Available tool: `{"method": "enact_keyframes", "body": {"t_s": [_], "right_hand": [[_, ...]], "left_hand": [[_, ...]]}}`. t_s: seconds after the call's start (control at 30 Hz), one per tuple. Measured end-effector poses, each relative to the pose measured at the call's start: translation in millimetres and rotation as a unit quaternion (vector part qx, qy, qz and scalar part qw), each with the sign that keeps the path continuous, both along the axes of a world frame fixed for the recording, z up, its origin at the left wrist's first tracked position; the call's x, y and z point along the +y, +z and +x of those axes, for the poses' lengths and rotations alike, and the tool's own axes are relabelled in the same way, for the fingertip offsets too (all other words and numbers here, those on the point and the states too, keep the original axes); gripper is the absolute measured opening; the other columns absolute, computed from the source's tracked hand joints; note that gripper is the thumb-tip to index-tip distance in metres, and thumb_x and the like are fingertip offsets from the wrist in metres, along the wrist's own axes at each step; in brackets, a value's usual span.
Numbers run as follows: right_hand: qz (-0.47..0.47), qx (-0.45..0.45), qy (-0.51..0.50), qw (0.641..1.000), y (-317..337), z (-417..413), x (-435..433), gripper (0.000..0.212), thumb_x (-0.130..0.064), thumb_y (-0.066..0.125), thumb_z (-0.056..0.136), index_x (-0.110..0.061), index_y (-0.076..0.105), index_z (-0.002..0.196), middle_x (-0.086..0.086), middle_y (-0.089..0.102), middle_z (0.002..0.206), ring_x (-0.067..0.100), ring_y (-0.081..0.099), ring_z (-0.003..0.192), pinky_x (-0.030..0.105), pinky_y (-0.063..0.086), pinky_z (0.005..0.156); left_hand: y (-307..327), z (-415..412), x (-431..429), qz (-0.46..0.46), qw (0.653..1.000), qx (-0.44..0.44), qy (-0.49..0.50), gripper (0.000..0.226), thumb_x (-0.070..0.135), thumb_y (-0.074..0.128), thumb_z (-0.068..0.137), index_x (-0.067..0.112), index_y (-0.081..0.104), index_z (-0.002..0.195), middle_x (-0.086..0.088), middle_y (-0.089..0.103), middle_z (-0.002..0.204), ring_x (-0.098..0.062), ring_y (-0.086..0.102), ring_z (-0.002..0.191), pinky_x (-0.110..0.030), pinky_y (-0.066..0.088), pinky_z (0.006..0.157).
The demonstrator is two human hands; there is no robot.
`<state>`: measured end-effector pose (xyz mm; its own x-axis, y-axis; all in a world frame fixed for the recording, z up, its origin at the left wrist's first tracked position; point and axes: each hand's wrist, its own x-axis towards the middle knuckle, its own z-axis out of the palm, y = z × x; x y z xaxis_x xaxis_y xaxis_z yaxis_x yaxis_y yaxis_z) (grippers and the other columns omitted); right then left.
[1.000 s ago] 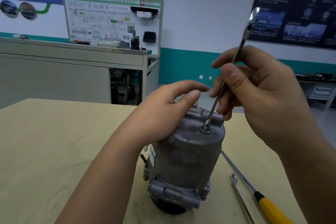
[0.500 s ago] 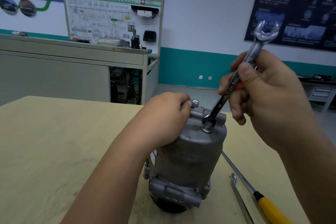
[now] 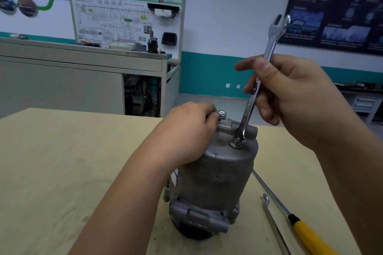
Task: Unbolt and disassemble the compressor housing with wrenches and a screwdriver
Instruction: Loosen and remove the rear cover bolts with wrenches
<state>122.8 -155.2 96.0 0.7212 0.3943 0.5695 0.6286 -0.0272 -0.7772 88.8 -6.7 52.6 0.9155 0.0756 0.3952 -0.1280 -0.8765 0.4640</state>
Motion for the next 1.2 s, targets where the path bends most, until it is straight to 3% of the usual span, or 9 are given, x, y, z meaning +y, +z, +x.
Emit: {"method": "enact_keyframes", "body": {"t_s": [0.17, 0.3, 0.47, 0.6, 0.7, 0.83, 1.03, 1.1, 1.2], "right_hand": [[0.006, -0.038, -0.025, 0.999, 3, -2, 10, 0.014, -0.014, 0.047, 0.096, -0.02, 0.058, 0.093, -0.002, 0.067, 0.063, 0.008, 0.043, 0.031, 0.023, 0.037, 0.033], [0.001, -0.048, 0.042, 0.998, 7, -7, 11, 0.011, -0.01, 0.047, 0.095, -0.013, 0.054, 0.087, 0.006, 0.065, 0.061, 0.012, 0.043, 0.029, 0.02, 0.032, 0.03], [0.01, -0.075, 0.063, 0.995, -3, -14, 1, 0.026, -0.037, 0.042, 0.086, -0.013, 0.051, 0.081, -0.002, 0.057, 0.059, 0.009, 0.045, 0.039, 0.018, 0.037, 0.037], [0.052, -0.081, 0.067, 0.993, -13, -10, -4, 0.028, -0.042, 0.043, 0.091, -0.017, 0.051, 0.083, -0.003, 0.055, 0.06, 0.009, 0.04, 0.039, 0.021, 0.032, 0.038], [0.079, -0.079, 0.087, 0.99, -18, -5, -9, 0.021, -0.037, 0.045, 0.086, -0.016, 0.05, 0.086, -0.006, 0.052, 0.058, 0.009, 0.038, 0.04, 0.02, 0.033, 0.04], [0.092, -0.053, 0.069, 0.992, -21, 4, -14, 0.023, -0.034, 0.042, 0.089, -0.018, 0.059, 0.092, -0.002, 0.062, 0.068, 0.008, 0.039, 0.04, 0.026, 0.034, 0.047], [0.15, 0.019, 0.051, 0.987, -14, 6, -3, 0.018, -0.03, 0.051, 0.08, -0.013, 0.053, 0.085, 0.001, 0.063, 0.06, 0.007, 0.041, 0.028, 0.016, 0.031, 0.032], [0.142, 0.023, 0.048, 0.988, -11, 5, 5, 0.016, -0.029, 0.051, 0.083, -0.013, 0.052, 0.086, -0.001, 0.06, 0.057, 0.009, 0.046, 0.031, 0.017, 0.036, 0.033], [0.107, 0.005, 0.029, 0.994, -11, 5, 11, 0.016, -0.021, 0.047, 0.095, -0.012, 0.054, 0.084, -0.005, 0.054, 0.054, 0.005, 0.038, 0.033, 0.016, 0.031, 0.034]], "left_hand": [[0, 0, 0, -0.001, 1.0, 0.003, 0.0, 0.029, 0.033, 0.035, 0.1, 0.025, 0.061, 0.11, -0.002, 0.061, 0.111, -0.021, 0.053, 0.104, -0.039, 0.044, 0.089], [0, 0, 1, -0.001, 1.0, 0.005, -0.003, 0.029, 0.033, 0.034, 0.1, 0.024, 0.06, 0.109, -0.003, 0.06, 0.109, -0.021, 0.052, 0.103, -0.04, 0.044, 0.089], [1, -1, 1, -0.004, 1.0, 0.01, -0.003, 0.03, 0.032, 0.033, 0.1, 0.023, 0.06, 0.109, -0.003, 0.059, 0.11, -0.021, 0.052, 0.103, -0.039, 0.043, 0.089], [0, -1, 1, -0.01, 1.0, 0.01, -0.001, 0.03, 0.032, 0.033, 0.1, 0.024, 0.061, 0.109, -0.002, 0.06, 0.111, -0.021, 0.052, 0.104, -0.041, 0.044, 0.09], [-1, 0, 1, -0.008, 1.0, 0.009, 0.001, 0.03, 0.033, 0.033, 0.101, 0.025, 0.06, 0.11, -0.001, 0.06, 0.112, -0.021, 0.052, 0.106, -0.041, 0.044, 0.09], [-1, 0, 1, -0.004, 1.0, 0.008, 0.003, 0.03, 0.033, 0.033, 0.101, 0.025, 0.06, 0.111, -0.002, 0.059, 0.115, -0.023, 0.051, 0.108, -0.041, 0.043, 0.091], [-1, 0, 1, -0.005, 1.0, 0.01, 0.003, 0.031, 0.034, 0.033, 0.1, 0.026, 0.06, 0.112, -0.003, 0.059, 0.116, -0.024, 0.051, 0.109, -0.042, 0.043, 0.091], [-1, 0, 1, -0.005, 1.0, 0.011, 0.001, 0.031, 0.034, 0.033, 0.1, 0.026, 0.06, 0.111, -0.003, 0.059, 0.115, -0.024, 0.05, 0.109, -0.042, 0.043, 0.091], [-1, 1, 2, -0.005, 1.0, 0.01, 0.0, 0.03, 0.034, 0.033, 0.1, 0.025, 0.061, 0.11, -0.004, 0.059, 0.113, -0.024, 0.05, 0.109, -0.042, 0.042, 0.092]]}}
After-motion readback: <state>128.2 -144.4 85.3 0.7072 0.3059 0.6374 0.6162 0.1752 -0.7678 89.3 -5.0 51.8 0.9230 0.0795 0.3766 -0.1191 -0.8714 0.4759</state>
